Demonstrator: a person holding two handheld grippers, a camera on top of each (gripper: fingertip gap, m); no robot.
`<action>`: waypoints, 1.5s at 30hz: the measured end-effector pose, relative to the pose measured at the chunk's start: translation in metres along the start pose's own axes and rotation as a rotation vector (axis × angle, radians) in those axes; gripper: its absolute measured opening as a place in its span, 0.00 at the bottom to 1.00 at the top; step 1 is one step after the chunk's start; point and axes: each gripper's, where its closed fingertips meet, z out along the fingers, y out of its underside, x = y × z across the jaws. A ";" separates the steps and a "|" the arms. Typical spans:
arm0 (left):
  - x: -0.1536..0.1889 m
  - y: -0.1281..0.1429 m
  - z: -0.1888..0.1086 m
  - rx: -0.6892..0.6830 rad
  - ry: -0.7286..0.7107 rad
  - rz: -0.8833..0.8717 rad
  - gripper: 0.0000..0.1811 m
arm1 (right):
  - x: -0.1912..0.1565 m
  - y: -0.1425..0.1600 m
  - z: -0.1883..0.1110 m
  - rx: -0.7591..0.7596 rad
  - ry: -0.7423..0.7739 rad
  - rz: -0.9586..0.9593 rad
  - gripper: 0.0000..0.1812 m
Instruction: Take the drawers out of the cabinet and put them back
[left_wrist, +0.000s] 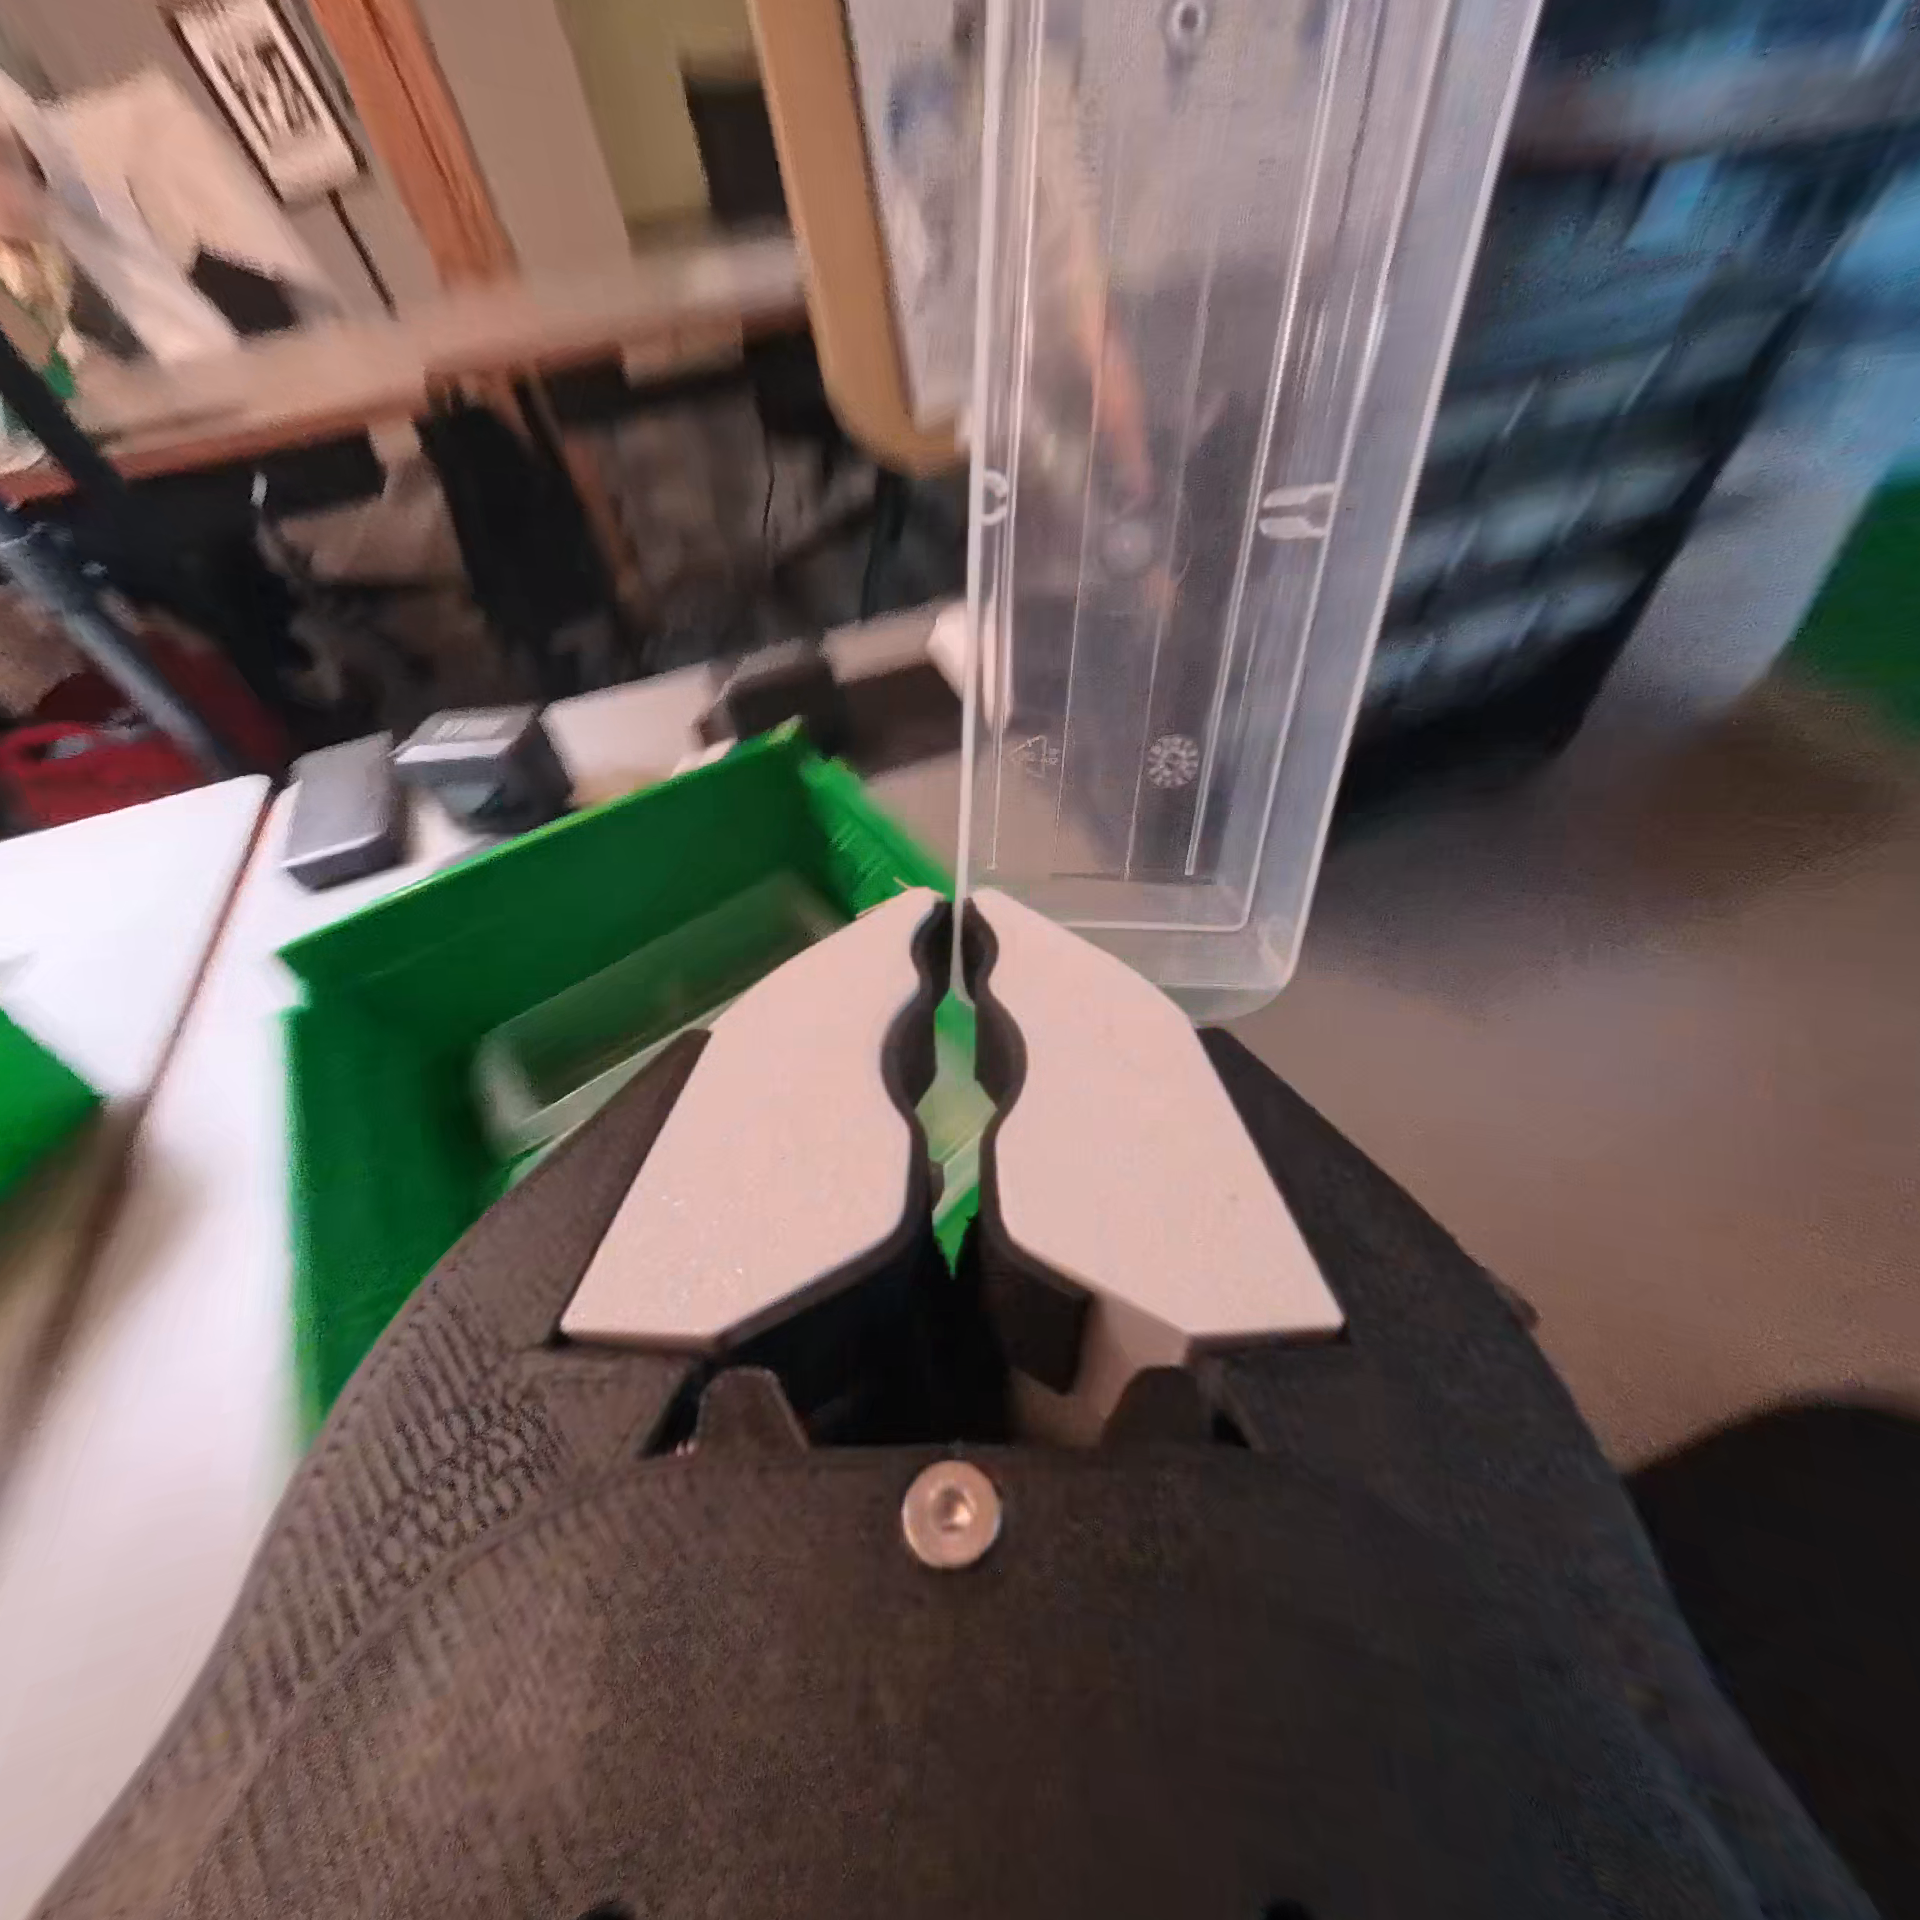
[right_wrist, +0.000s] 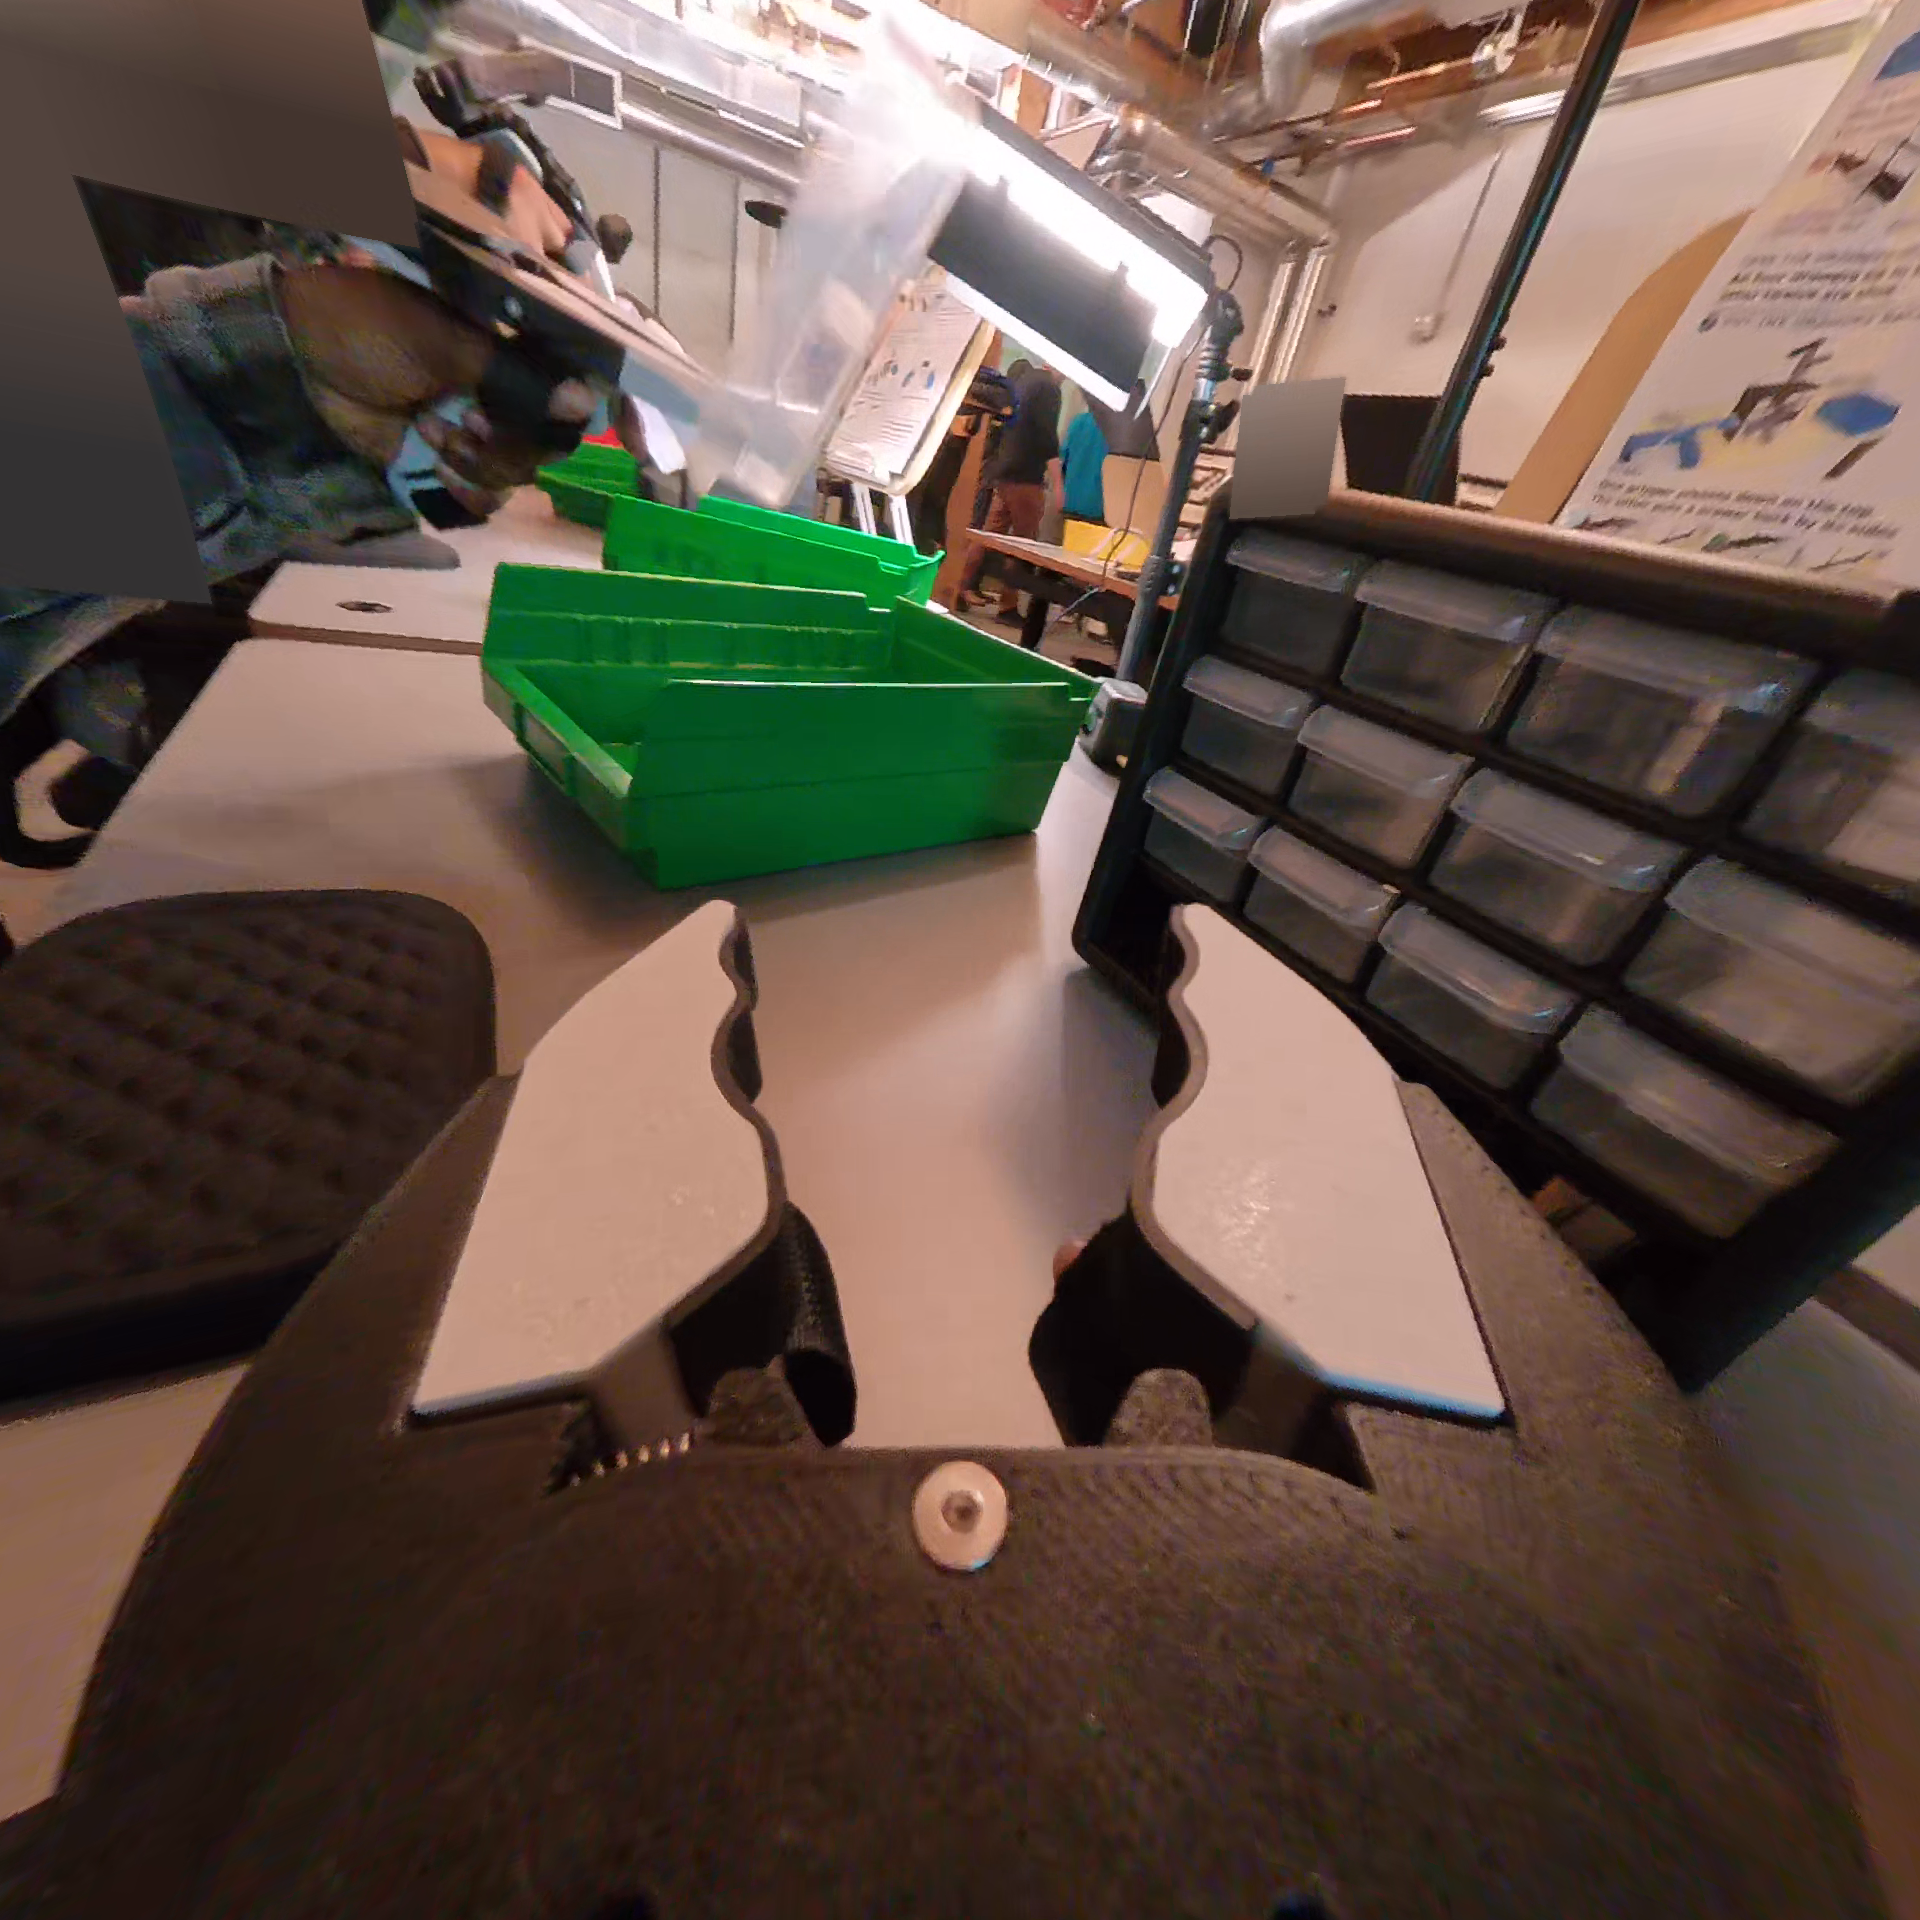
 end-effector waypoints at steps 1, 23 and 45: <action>0.018 -0.010 0.003 0.114 0.033 -0.097 0.01 | -0.001 -0.001 0.000 -0.001 0.011 -0.026 0.41; 0.231 0.031 0.084 0.015 0.314 -0.443 0.01 | -0.015 0.007 0.018 -0.388 0.435 -1.581 0.25; 0.224 0.020 0.068 0.054 0.298 -0.084 0.18 | 0.006 0.014 0.007 -0.474 0.443 -1.349 0.10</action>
